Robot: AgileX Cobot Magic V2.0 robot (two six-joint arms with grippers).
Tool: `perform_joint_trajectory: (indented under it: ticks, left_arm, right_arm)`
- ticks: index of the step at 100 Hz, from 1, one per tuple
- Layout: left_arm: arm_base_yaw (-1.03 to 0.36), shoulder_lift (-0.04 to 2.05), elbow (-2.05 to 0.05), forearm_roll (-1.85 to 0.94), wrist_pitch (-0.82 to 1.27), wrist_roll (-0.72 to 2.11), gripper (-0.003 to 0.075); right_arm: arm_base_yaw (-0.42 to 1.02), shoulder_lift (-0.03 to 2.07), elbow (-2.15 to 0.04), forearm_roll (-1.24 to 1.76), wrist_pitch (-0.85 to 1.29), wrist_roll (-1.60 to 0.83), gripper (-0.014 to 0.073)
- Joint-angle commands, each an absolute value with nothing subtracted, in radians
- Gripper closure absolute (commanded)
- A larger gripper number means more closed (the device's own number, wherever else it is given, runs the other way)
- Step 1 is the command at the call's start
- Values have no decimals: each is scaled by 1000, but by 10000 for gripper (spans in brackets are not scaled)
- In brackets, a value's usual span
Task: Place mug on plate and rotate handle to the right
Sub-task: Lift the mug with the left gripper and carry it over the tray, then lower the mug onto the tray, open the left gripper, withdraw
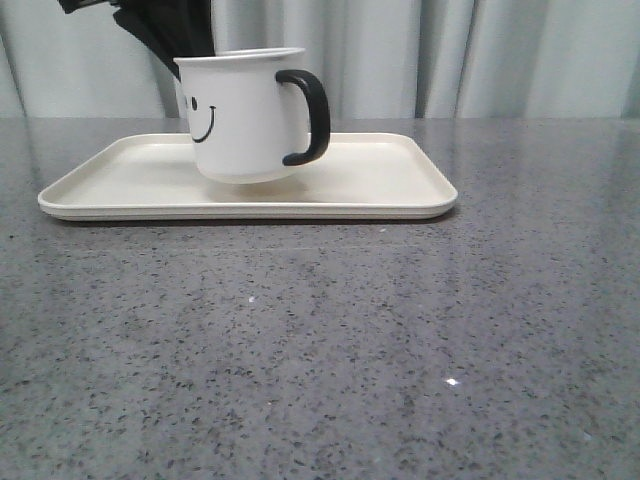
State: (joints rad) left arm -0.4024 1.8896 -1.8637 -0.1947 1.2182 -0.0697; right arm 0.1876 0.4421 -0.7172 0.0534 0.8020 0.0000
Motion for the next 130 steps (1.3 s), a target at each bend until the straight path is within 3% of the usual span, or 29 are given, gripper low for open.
perform_joint_trajectory:
  ticks: [1,101,113,130]
  left_arm:
    - [-423,1841,-1900,-207,1186,-83,741]
    - [-433,1883,-1900,-202,1182,-82,734]
    - [-433,1883,-1900,-202,1189,-79,649]
    - [-433,1883,-1900,-202,1201,-79,432]
  right_arm:
    - [184,456,-750,52,715,0,-10]
    - [184,456,-750,52,710,0,-10]
    - [184,456,-750,52,710,0,-10]
    - [184,456,-750,52,710,0,-10]
